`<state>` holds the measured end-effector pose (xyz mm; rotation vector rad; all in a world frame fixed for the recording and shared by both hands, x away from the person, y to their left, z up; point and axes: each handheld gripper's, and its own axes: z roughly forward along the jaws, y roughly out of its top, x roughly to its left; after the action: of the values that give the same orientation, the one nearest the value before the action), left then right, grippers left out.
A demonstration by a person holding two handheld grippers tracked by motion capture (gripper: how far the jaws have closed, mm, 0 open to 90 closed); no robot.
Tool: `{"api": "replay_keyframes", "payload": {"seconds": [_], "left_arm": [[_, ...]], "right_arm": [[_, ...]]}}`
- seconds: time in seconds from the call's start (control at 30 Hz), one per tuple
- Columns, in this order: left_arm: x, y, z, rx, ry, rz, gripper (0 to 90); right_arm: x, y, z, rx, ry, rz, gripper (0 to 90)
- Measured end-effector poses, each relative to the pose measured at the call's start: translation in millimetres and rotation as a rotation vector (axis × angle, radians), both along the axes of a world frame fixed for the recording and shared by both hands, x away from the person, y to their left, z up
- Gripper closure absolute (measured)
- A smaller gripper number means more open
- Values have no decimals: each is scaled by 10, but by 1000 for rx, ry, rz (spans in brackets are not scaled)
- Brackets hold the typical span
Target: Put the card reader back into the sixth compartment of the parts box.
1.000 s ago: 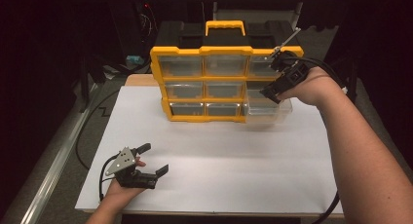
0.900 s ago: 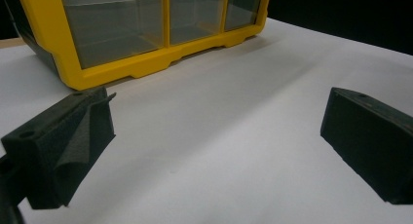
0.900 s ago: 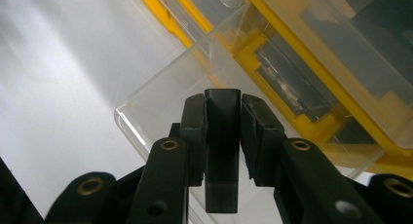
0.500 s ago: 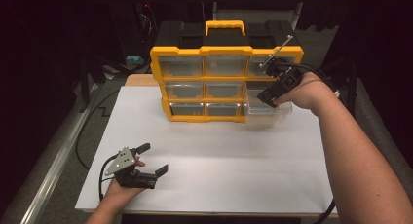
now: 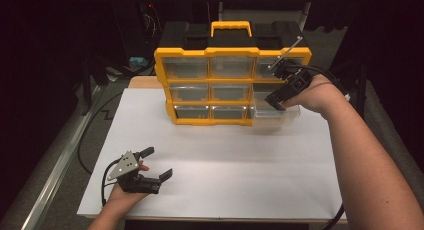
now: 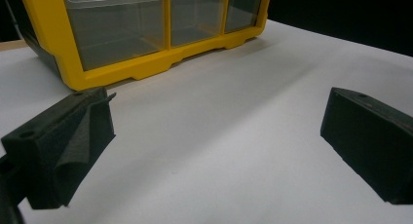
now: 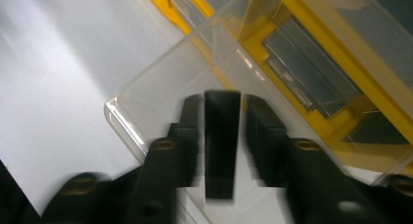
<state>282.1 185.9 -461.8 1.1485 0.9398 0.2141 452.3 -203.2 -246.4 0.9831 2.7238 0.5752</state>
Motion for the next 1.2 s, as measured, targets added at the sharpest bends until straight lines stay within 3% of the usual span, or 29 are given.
{"api": "replay_keyframes", "payload": {"seconds": [0.07, 0.17, 0.57, 1.2], "left_arm": [[1, 6, 0, 4, -1, -1, 2], [2, 3, 0, 2, 0, -1, 2], [3, -7, 5, -8, 4, 3, 2], [22, -9, -5, -7, 9, 11, 2]], "right_arm": [[10, -12, 33, 26, 20, -14, 392], [-27, -18, 62, 26, 10, 2, 340], [-227, -119, 129, 23, 3, -1, 312], [-551, -306, 113, 15, -3, -16, 291]]}}
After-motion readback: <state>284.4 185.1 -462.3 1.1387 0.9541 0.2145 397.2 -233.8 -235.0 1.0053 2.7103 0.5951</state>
